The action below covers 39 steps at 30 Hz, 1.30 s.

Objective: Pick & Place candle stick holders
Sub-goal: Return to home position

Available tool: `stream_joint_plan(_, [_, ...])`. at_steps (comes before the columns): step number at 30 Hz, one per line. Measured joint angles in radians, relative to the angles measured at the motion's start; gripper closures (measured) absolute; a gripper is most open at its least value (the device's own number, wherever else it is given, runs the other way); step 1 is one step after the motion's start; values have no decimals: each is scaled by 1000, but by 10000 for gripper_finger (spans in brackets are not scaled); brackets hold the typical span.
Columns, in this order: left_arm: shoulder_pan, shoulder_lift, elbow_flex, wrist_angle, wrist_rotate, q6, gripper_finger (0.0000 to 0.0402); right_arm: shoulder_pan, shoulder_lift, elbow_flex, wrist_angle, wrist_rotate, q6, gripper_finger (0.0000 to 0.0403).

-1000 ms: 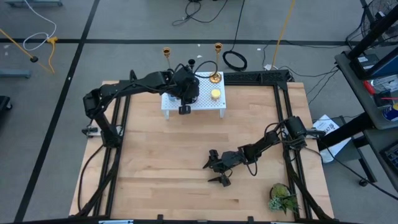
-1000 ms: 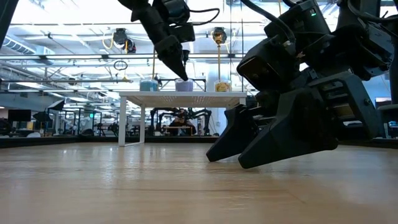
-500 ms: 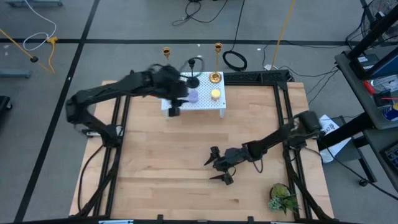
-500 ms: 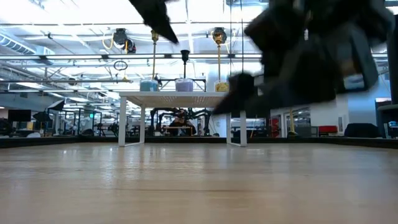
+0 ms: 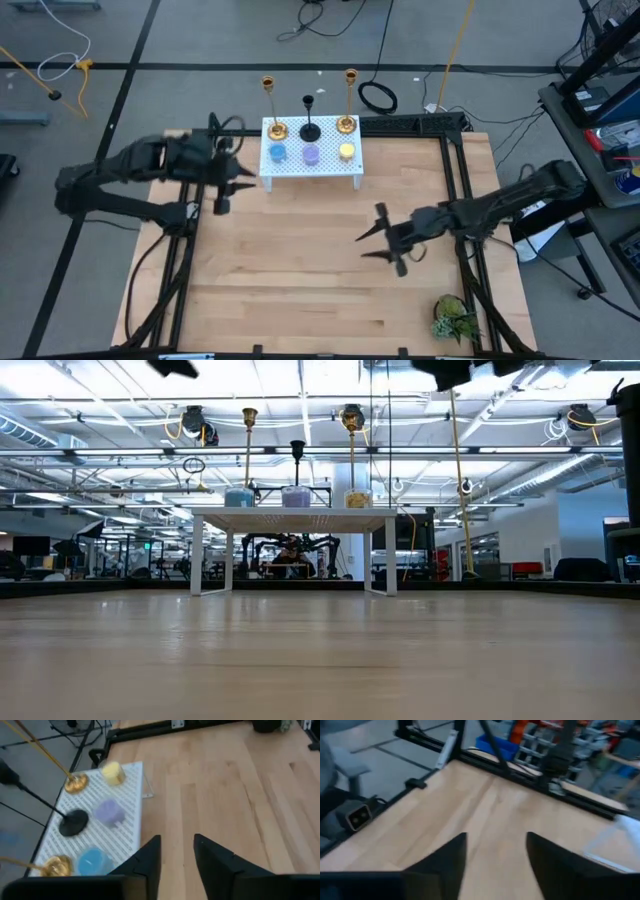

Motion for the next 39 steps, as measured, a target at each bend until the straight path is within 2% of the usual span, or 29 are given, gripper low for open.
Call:
stream_joint_plan(6, [-83, -220, -337, 218, -64, -36, 350, -1, -178, 0, -170, 133, -45, 338])
stream_joint_plan(9, [-92, -302, -447, 299, -65, -43, 375, -12, -243, -16, -194, 142, -99, 392])
stream_joint_plan(14, [-93, -422, -543, 349, -60, -54, 397, -69, -358, -92, -203, 141, -83, 395])
stream_joint_plan(18, [-93, -515, -614, 396, -48, -80, 382, -132, -470, -190, -216, 133, -34, 400])
stream_joint_plan(25, [-93, -639, -756, 502, -33, -84, 379, -219, -648, -353, -219, 33, 79, 401])
stream_joint_plan(29, [-92, -689, -830, 539, -33, -123, 394, -234, -730, -419, -223, 30, 118, 402])
stream_joint_plan(32, [-92, -726, -892, 576, -32, -145, 397, -235, -783, -459, -235, -23, 128, 402])
stream_joint_plan(39, [-92, -771, -1030, 738, -32, -163, 373, -234, -880, -545, -241, -20, 208, 402])
